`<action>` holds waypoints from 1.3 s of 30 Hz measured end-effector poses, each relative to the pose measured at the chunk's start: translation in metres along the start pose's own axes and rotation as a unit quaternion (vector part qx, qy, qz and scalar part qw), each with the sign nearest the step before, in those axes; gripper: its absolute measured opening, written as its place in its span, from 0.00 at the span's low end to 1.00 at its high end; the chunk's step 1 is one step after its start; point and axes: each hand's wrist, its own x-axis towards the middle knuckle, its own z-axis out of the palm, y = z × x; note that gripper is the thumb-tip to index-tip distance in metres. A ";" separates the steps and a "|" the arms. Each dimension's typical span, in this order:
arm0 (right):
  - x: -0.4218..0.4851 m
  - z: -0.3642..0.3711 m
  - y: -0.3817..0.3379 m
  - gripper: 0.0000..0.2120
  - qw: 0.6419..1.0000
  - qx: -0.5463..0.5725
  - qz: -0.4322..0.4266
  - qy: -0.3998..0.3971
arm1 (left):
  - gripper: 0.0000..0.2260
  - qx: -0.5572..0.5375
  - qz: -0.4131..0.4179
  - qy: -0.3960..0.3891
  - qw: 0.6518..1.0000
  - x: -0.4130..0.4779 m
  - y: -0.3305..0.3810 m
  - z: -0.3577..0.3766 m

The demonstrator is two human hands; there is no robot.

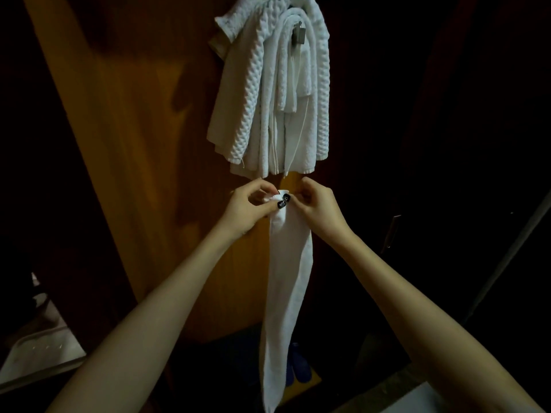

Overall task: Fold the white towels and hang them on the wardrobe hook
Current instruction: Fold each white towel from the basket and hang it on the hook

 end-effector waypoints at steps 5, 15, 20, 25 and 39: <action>-0.006 -0.003 0.001 0.06 0.999 -0.022 -0.014 0.020 | 0.06 0.049 -0.018 0.041 0.998 -0.002 0.001 0.006; -0.011 -0.026 -0.002 0.13 0.996 -0.043 -0.011 -0.072 | 0.08 -0.002 -0.009 0.087 0.996 0.003 0.000 0.007; -0.020 -0.045 -0.001 0.12 0.990 -0.006 0.037 -0.137 | 0.13 -0.022 -0.003 0.100 0.995 0.012 0.003 -0.005; -0.020 -0.053 0.006 0.10 0.984 -0.098 0.039 -0.144 | 0.08 0.017 0.022 0.118 0.993 0.019 0.001 -0.021; 0.008 -0.057 0.008 0.10 0.993 -0.048 0.079 -0.071 | 0.05 0.049 -0.010 0.124 0.991 0.018 -0.007 -0.054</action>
